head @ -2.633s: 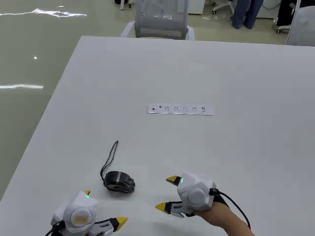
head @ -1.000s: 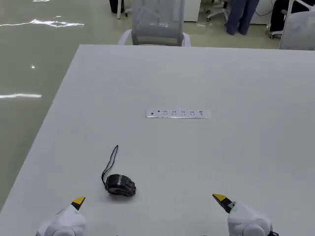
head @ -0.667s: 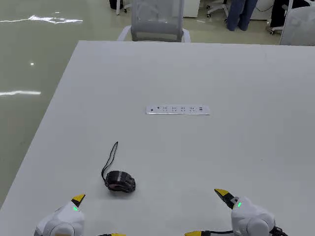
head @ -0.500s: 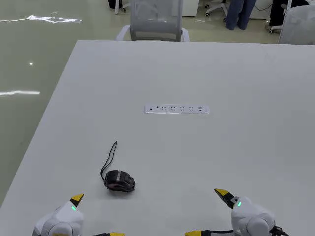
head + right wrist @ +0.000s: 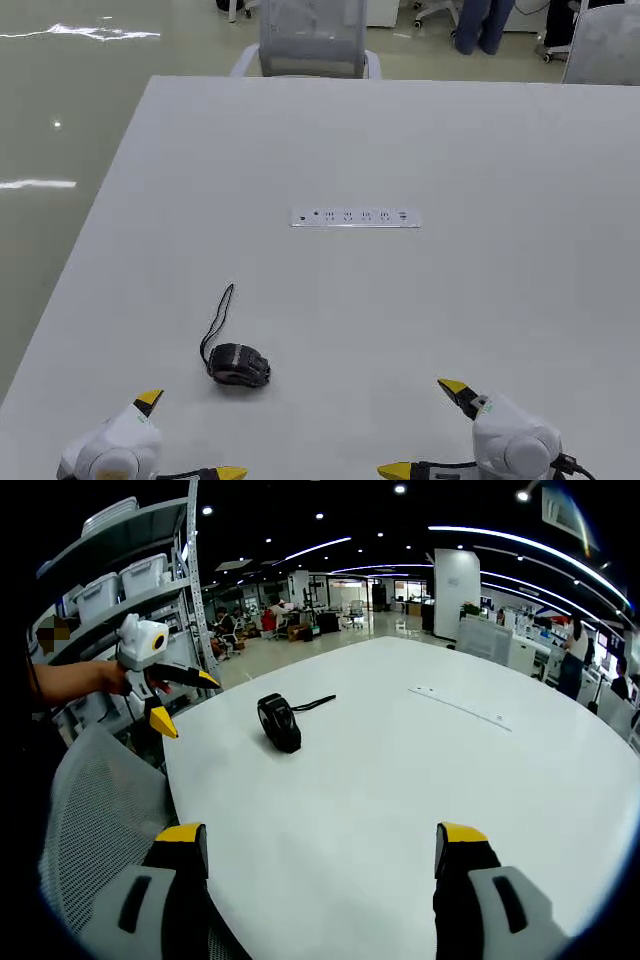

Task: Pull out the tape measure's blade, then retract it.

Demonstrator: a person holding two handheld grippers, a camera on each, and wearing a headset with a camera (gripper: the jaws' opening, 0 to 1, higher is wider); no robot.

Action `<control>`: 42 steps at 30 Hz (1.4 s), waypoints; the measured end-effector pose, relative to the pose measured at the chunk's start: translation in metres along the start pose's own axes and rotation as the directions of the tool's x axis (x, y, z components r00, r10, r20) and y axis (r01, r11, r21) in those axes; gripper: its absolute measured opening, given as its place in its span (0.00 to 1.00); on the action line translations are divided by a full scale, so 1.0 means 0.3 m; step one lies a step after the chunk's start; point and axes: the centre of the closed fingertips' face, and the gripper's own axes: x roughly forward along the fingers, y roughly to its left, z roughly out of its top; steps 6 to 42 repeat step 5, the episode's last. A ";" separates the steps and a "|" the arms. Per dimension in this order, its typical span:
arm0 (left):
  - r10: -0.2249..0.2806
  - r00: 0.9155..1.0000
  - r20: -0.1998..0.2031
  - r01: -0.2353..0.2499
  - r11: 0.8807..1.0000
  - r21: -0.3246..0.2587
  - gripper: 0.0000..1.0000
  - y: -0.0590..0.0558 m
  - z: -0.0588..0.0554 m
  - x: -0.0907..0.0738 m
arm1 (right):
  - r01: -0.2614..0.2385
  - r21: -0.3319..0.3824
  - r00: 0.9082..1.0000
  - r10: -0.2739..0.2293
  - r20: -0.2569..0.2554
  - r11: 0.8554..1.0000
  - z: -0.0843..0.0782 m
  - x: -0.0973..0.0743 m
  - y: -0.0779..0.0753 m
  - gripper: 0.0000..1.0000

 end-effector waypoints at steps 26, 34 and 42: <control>0.010 1.000 0.000 -0.010 1.000 -0.004 0.99 0.015 -0.003 -0.001 | 0.003 0.000 1.000 -0.003 -0.005 1.000 -0.003 0.005 -0.011 0.96; 0.010 1.000 0.000 -0.010 1.000 -0.004 0.99 0.015 -0.003 -0.001 | 0.003 0.000 1.000 -0.003 -0.005 1.000 -0.003 0.005 -0.011 0.96; 0.010 1.000 0.000 -0.010 1.000 -0.004 0.99 0.015 -0.003 -0.001 | 0.003 0.000 1.000 -0.003 -0.005 1.000 -0.003 0.005 -0.011 0.96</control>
